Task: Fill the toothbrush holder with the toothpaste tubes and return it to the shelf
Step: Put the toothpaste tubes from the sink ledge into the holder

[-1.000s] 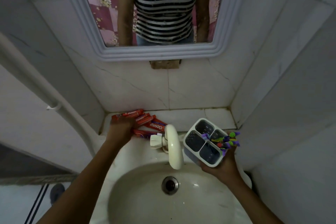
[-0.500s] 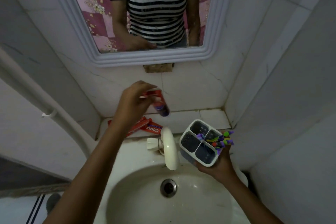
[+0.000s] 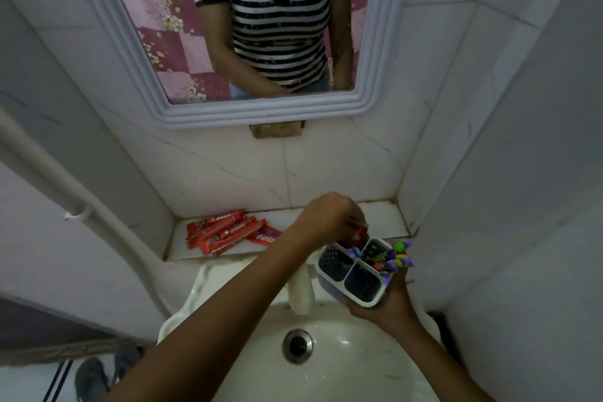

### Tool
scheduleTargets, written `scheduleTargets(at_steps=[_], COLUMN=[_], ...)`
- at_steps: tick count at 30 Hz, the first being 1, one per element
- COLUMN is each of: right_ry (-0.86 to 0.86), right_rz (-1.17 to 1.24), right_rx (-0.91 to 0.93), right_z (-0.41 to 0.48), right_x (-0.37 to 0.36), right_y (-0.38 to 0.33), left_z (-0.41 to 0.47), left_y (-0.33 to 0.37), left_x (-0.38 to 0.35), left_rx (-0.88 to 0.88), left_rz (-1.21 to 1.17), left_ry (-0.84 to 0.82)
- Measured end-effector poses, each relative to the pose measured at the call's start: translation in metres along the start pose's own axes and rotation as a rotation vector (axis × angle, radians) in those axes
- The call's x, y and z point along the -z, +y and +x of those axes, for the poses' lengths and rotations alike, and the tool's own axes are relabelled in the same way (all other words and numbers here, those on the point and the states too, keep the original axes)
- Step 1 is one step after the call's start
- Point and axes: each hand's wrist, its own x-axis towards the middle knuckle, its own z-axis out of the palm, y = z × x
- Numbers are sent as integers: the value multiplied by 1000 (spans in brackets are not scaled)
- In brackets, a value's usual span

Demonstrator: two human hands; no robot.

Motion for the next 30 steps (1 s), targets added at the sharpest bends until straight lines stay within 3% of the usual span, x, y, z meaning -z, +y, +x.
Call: scheduleTargets(at_steps=[4,8,11,14,17,22,25,29,30], right_ry=[0,-56,-48,-28,36,68,8,13,0], right_rz=[-18,1,-35,-94,-87,-164,-464,-515,-572], right_rx=[8,3,64,36,20,44,190,99,157], right_z=[2,-3,-10,-9,-6,-9,-20,-26,-29], right_x=[6,-8,-14,-14,-11,-19,-31,-36,-41], right_y=[-3,2,0,0,1,8,15,20,23], left_z=[3,-8,-31,-71,-114,-154,-154,-148,-143], left_y=[-1,-21,-62,-123,-163,-189,-199,-213,-213], left_x=[-4,8,7,-9,-26,-33,-40,-46,-44], left_rx=[-21,19,207,480,540,874,932,861,789], left_rz=[157,-26,-233,-77,179,75,86,95,101], left_ry=[-85,12,179,280,333,479,433,379,388])
